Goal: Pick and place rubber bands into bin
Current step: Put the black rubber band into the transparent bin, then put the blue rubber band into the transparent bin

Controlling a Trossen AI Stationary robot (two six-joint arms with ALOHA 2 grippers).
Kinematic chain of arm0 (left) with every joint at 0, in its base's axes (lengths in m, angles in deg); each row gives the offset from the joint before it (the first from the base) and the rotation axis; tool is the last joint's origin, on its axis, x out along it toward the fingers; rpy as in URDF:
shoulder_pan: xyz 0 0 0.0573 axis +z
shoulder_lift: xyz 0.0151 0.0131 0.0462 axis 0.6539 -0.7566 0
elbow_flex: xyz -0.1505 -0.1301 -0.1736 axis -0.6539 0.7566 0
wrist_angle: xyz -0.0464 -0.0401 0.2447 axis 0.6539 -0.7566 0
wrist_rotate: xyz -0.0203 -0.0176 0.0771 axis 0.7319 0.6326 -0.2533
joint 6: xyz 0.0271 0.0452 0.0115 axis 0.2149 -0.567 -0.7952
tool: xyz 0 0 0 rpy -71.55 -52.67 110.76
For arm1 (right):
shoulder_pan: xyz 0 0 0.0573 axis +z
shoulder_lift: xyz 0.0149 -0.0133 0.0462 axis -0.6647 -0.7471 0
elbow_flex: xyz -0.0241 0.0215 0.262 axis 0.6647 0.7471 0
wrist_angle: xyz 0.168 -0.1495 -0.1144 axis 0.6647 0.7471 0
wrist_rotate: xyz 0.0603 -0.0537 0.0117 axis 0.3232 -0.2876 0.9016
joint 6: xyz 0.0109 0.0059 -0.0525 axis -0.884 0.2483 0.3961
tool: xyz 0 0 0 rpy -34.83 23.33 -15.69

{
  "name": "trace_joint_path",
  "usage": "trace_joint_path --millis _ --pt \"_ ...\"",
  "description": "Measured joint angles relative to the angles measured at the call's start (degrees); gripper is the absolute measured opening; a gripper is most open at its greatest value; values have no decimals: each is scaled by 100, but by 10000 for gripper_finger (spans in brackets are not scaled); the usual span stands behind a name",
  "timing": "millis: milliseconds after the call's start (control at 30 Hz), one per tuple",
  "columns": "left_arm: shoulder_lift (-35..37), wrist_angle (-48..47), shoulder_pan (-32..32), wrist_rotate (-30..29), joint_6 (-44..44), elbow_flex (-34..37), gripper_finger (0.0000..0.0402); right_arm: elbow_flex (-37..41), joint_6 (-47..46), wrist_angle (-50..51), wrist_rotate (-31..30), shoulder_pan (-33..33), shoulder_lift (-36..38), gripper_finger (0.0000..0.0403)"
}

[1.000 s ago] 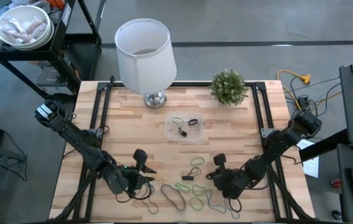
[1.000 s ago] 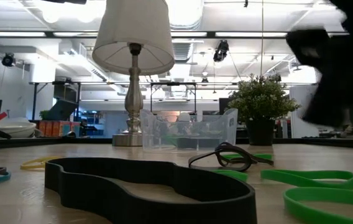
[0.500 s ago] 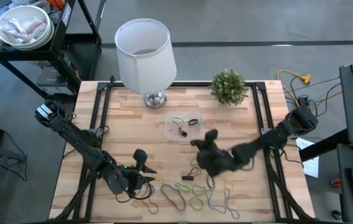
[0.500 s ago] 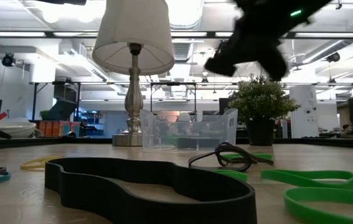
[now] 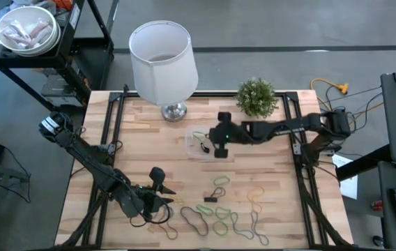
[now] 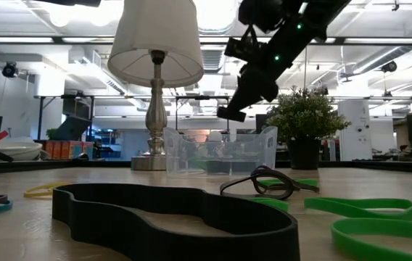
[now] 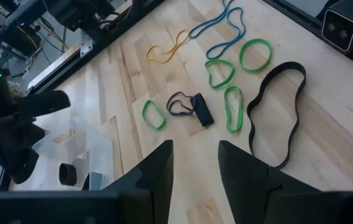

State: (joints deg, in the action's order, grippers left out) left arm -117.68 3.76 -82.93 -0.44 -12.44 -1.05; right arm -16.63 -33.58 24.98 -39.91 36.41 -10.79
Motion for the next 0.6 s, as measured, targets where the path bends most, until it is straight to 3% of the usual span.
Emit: trace_joint_path --millis 300,600 --pt "0 -2 -1 0 0 2 112 0 168 -113 286 -167 0 21" --pt "0 -7 -1 0 -2 12 112 0 199 -188 340 -191 -2 104"
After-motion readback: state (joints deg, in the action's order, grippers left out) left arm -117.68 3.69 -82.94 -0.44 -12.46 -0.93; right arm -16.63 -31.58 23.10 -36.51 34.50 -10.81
